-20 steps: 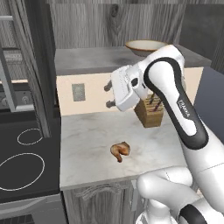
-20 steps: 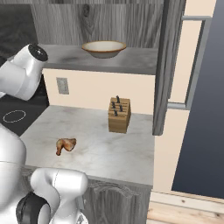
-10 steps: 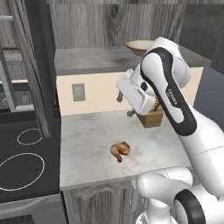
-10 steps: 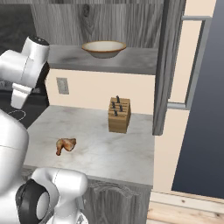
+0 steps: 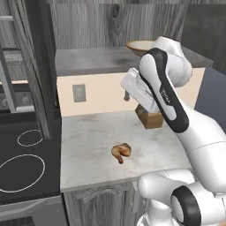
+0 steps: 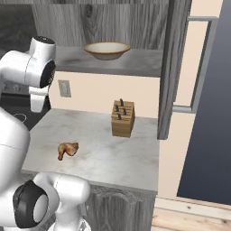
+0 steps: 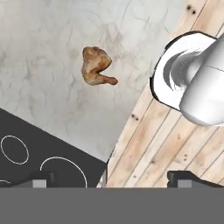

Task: Retrieve the bowl from the cabinet, then place the raw meat into the bowl to avoid contamination.

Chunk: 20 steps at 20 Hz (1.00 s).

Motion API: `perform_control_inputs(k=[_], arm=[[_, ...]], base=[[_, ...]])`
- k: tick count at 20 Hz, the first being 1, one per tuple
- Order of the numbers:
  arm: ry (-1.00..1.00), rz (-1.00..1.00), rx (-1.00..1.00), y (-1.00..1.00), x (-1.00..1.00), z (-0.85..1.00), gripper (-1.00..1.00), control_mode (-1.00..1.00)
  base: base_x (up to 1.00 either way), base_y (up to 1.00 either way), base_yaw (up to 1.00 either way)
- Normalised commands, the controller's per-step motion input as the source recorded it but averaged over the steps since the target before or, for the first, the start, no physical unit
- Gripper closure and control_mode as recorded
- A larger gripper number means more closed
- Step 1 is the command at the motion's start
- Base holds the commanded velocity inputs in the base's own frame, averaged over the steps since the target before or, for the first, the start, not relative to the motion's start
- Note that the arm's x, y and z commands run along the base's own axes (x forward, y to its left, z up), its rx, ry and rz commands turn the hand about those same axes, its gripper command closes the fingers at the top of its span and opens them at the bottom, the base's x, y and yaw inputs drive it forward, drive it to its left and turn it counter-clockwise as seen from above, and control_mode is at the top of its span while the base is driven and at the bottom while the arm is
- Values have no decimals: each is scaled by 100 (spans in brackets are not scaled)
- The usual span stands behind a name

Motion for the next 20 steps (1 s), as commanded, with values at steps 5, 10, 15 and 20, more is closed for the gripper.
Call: perform_control_inputs(k=[5, 10, 15, 20], arm=[[-41, 8, -2, -45, 0, 8, -100, -100], [-42, 6, -5, -39, -2, 22, -100, -100], [-39, 0, 0, -57, 1, 39, -100, -100], [-37, 0, 9, -46, -13, 59, -100, -100]], base=[[0, 0, 0], [0, 0, 0], [0, 0, 0], [0, 0, 0]])
